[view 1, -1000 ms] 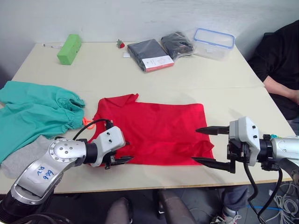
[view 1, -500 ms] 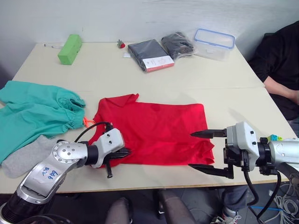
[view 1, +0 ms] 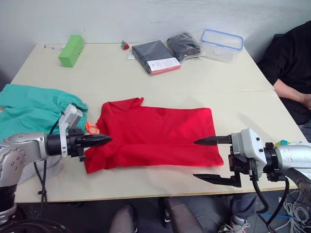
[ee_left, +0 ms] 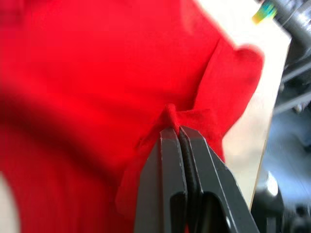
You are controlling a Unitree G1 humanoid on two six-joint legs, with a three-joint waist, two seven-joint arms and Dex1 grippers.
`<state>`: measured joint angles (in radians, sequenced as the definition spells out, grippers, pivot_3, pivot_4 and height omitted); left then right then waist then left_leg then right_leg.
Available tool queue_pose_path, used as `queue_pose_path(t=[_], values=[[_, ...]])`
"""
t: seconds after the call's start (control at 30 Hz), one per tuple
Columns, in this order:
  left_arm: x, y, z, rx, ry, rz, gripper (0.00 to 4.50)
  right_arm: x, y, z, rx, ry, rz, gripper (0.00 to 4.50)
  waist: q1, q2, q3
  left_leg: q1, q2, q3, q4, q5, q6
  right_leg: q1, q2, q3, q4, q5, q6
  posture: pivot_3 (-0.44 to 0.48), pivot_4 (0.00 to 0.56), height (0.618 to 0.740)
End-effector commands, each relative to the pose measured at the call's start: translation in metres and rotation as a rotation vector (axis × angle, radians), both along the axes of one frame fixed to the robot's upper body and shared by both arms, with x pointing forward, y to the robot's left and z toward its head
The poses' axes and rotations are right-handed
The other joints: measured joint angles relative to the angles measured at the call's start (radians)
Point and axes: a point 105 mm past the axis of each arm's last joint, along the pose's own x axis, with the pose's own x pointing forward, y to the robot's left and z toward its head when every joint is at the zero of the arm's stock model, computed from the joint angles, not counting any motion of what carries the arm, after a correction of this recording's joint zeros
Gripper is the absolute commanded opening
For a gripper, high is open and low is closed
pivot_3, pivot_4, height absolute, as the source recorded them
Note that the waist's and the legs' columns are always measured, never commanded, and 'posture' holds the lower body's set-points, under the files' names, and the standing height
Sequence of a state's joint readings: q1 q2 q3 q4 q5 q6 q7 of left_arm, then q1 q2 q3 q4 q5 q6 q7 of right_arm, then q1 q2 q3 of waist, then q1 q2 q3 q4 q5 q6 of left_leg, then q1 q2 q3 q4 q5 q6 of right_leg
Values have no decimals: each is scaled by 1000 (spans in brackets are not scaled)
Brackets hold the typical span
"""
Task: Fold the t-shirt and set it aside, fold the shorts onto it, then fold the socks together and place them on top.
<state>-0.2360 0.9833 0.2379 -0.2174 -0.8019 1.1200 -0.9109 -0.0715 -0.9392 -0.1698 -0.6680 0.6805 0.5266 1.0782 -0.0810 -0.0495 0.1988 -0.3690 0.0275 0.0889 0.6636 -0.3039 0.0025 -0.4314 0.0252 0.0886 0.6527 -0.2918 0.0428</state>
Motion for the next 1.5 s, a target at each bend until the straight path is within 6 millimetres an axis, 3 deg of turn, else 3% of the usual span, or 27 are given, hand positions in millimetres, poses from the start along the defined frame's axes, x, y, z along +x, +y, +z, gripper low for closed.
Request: queue_pose_path(t=[0.03,0.23,0.43,0.67,0.83,0.93,1.03,1.27,1.37,1.5], values=[[12,-1,-6,0,-9,31,28,0,2,5,6,-33,14,4500,5,0,0,0,0,0,0,0,0,-1,0,0,0,0,0,0,150,740],[23,-13,-11,-32,3,28,28,1,1,1,-15,-33,7,4500,24,0,0,-2,0,-1,0,-1,0,-2,0,-1,0,0,0,0,150,740],[24,-7,-2,-62,-21,42,28,2,0,-2,-22,-32,0,4500,24,0,0,-2,0,-1,-1,-1,0,-2,0,-1,1,0,0,0,150,740],[19,-5,17,-42,-125,55,2094,4,1,-5,-25,-32,-1,4500,23,0,0,-2,0,-1,-1,-2,0,-2,0,-1,1,0,0,0,150,740],[-9,-6,31,22,-217,45,2094,3,0,-6,-30,-31,-5,4500,20,0,0,-2,1,-1,-1,-2,0,-2,0,-1,1,0,0,0,150,740],[-39,-7,16,128,-190,8,2094,3,-1,-7,-32,-29,-6,4500,16,0,0,-1,1,-1,-1,-3,-1,-2,0,-1,1,0,0,0,150,740],[-55,1,2,215,-158,15,2094,3,-2,-8,-33,-26,4,4500,20,0,0,-1,1,-2,-2,-4,-1,-2,0,-1,1,-1,-1,0,150,740],[-58,10,-12,250,-137,22,2094,8,2,-7,-37,-30,40,4500,25,0,0,0,1,-2,-1,-1,1,1,0,-2,-5,-9,-16,0,150,740],[-58,9,-15,247,-128,15,2094,8,3,-7,-35,-30,44,4500,24,0,0,-1,1,-1,-1,-1,2,3,0,-1,-9,-7,-15,0,150,740],[-57,8,-17,223,-122,23,1291,7,3,-8,-36,-28,46,4500,24,0,0,-2,1,0,-2,-3,3,2,-1,-1,-9,-4,-8,0,150,740]])
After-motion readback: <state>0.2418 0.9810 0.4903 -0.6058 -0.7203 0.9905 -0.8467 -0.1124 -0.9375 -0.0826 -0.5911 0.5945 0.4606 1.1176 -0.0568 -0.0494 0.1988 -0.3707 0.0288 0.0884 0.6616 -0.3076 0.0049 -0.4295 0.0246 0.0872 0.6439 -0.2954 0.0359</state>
